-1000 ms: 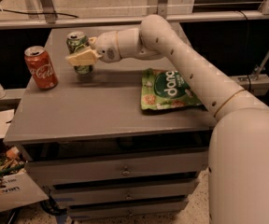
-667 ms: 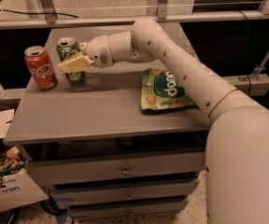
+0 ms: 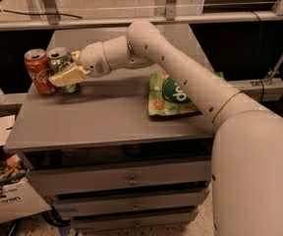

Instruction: Move green can near coke can

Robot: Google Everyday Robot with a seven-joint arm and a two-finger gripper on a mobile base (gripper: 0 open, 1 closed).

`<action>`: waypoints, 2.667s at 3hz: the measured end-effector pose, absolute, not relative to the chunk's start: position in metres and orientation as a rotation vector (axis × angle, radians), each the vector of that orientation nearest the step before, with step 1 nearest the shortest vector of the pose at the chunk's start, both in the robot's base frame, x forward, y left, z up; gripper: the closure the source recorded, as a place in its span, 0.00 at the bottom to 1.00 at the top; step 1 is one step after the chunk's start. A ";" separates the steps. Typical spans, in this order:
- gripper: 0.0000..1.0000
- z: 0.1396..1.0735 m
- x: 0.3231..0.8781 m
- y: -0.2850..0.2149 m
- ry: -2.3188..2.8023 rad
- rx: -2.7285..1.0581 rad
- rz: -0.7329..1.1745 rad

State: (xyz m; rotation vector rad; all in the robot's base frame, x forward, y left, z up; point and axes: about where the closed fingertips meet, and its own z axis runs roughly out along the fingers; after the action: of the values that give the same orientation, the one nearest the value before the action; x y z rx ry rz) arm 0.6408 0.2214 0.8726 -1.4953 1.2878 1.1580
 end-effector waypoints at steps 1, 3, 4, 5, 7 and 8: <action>1.00 0.865 0.643 0.228 1.263 -1.533 1.107; 0.83 0.859 0.649 0.230 1.253 -1.543 1.068; 0.60 0.860 0.650 0.230 1.254 -1.543 1.068; 0.35 0.860 0.650 0.230 1.254 -1.543 1.068; 0.00 0.860 0.650 0.230 1.254 -1.543 1.067; 0.00 0.868 0.662 0.213 1.250 -1.524 1.019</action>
Offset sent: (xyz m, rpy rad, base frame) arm 0.0197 0.0051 -0.0254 -0.0356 -0.1238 -0.0284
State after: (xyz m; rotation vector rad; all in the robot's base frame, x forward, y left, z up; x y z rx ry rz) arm 0.6618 0.2128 0.8683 -1.5238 1.2502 1.0193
